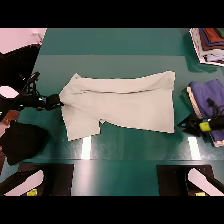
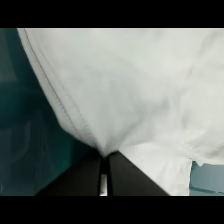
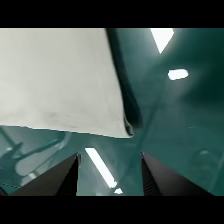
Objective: Fold the shirts.
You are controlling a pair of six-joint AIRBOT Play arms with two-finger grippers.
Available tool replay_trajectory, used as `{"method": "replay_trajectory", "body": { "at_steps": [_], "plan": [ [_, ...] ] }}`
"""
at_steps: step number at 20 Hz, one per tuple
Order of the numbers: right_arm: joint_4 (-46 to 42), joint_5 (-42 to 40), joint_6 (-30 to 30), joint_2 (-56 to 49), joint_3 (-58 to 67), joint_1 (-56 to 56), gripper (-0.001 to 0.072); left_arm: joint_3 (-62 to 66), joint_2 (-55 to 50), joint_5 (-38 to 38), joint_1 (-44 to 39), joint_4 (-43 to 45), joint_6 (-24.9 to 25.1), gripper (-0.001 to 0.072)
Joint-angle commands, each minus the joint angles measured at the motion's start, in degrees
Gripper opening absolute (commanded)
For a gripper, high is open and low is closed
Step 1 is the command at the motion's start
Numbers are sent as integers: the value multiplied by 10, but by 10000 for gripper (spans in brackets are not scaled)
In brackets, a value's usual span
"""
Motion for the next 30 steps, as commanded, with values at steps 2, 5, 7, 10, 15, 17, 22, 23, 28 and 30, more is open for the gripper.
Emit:
{"method": "replay_trajectory", "body": {
  "at_steps": [2, 5, 7, 10, 15, 17, 22, 23, 28, 30],
  "plan": [
    [90, -88, -50, -22, -110, -12, 428, 2, 2, -6, 0, -1, 3, 23],
    [93, -117, -51, -64, -80, 38, 419, 2, 2, -7, 0, 0, 3, 23],
    [92, -131, -51, -77, -53, 73, 256, 2, 2, -9, 0, 0, 3, 23],
    [87, -138, -51, -66, -13, 113, 16, 3, 12, -17, 0, 4, 2, 22],
    [87, -112, -51, 48, 122, 114, 16, 104, 120, -50, 2, 50, -17, 22],
    [87, -106, -51, 98, 216, 102, 16, 203, 166, -70, 2, 51, -17, 22],
    [87, -107, -51, 177, 468, 54, 16, 502, 201, -100, 2, 50, -39, 22],
    [87, -102, -51, 184, 514, 40, 16, 554, 201, -103, 2, 50, -59, 21],
    [87, -48, -49, 165, 717, -31, 16, 731, 201, -88, 2, 19, -105, 20],
    [87, -11, -42, 132, 792, -40, 15, 759, 201, -75, 2, -3, -105, 20]
  ]
}}
